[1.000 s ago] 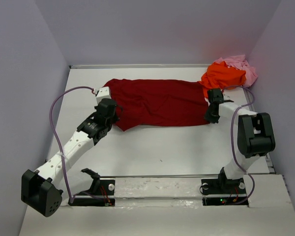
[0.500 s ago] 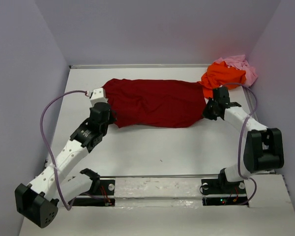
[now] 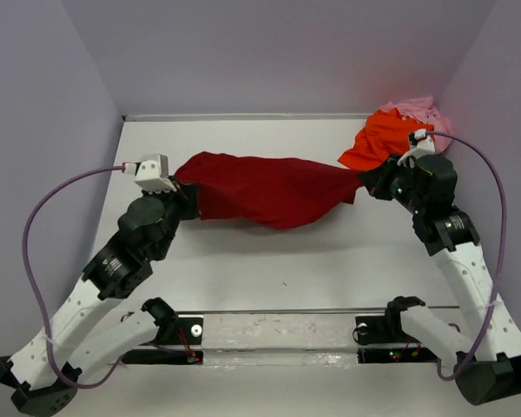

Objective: Fold and stack the t-shirts
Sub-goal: Flatten out the tshirt

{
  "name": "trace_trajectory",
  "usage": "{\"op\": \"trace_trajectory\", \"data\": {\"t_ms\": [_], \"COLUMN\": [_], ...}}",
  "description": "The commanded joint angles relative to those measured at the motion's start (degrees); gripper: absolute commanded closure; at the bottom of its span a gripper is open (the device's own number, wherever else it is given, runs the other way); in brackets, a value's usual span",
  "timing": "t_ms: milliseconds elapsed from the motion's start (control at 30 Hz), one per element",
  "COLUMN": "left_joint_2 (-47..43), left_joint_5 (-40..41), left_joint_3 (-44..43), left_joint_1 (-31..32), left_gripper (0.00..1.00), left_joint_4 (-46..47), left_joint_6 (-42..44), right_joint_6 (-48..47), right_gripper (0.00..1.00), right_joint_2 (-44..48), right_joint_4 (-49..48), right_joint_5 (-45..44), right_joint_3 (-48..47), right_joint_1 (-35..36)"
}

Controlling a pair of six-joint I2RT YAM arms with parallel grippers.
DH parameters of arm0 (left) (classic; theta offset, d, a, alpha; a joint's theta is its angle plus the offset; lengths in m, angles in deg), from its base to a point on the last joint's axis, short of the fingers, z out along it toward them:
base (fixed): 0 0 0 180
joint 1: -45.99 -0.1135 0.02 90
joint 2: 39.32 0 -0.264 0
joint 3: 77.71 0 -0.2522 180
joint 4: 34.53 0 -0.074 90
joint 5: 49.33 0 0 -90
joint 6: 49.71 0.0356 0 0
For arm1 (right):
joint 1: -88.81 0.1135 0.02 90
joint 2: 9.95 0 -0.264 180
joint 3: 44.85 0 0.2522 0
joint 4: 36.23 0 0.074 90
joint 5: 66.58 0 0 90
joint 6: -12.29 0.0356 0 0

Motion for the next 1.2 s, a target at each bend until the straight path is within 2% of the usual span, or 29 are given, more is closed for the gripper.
{"op": "trace_trajectory", "data": {"t_ms": [0, 133, 267, 400, 467, 533, 600, 667, 733, 867, 933, 1000, 1167], "left_joint_2": [-5.0, -11.4, -14.1, -13.9, -13.2, -12.7, -10.5, -8.0, -6.1, 3.8, 8.0, 16.4, 25.1], "left_joint_5": [2.1, -0.1, -1.8, -9.5, -14.3, -14.3, -13.1, -8.8, -5.3, 1.8, 2.9, 0.8, -2.9], "left_joint_3": [-7.8, -10.5, -14.8, -20.2, -23.9, -25.7, -28.1, -28.6, -26.9, -22.2, -21.0, -20.2, -22.1], "left_joint_1": [0.8, 0.8, 0.2, -4.9, -11.0, -11.1, -10.9, -10.9, -10.8, -10.9, -11.2, -12.3, -16.6], "left_gripper": [1.00, 1.00, 1.00, 1.00, 1.00, 1.00, 1.00, 1.00, 1.00, 1.00, 1.00, 1.00, 1.00], "left_joint_4": [-0.5, -1.3, -3.3, -5.8, -6.6, -6.4, -6.4, -5.5, -1.9, 3.5, 7.9, 11.9, 15.6], "left_joint_6": [1.5, 3.6, 4.9, 7.4, 8.7, 7.9, 8.1, 7.5, 7.8, 8.3, 9.3, 10.5, 11.3], "right_joint_6": [-3.3, -5.6, -7.6, -7.9, -7.2, -6.5, -6.2, -5.2, -3.0, 0.3, 1.5, 1.0, -2.5], "right_gripper": [1.00, 1.00, 1.00, 1.00, 1.00, 1.00, 1.00, 1.00, 1.00, 1.00, 1.00, 1.00, 1.00], "right_joint_2": [5.6, 10.3, 13.7, 16.4, 16.5, 15.3, 12.1, 7.6, 3.3, -9.4, -18.1, -26.3, -37.4], "right_joint_4": [2.1, 5.7, 9.1, 11.4, 12.2, 13.0, 13.2, 13.0, 12.9, 8.5, 5.9, 3.7, 2.4], "right_joint_5": [3.8, 5.5, 6.3, 7.8, 8.6, 8.7, 8.0, 5.0, 2.7, -0.9, -2.4, -4.6, -7.5], "right_joint_3": [-6.1, -11.9, -17.0, -22.9, -27.3, -30.5, -34.4, -35.6, -36.7, -36.1, -36.5, -37.5, -43.8], "right_joint_1": [0.2, 0.2, 0.2, 0.2, 0.2, 0.2, 0.2, 0.2, 0.2, 0.2, 0.2, 0.2, 0.2]}}
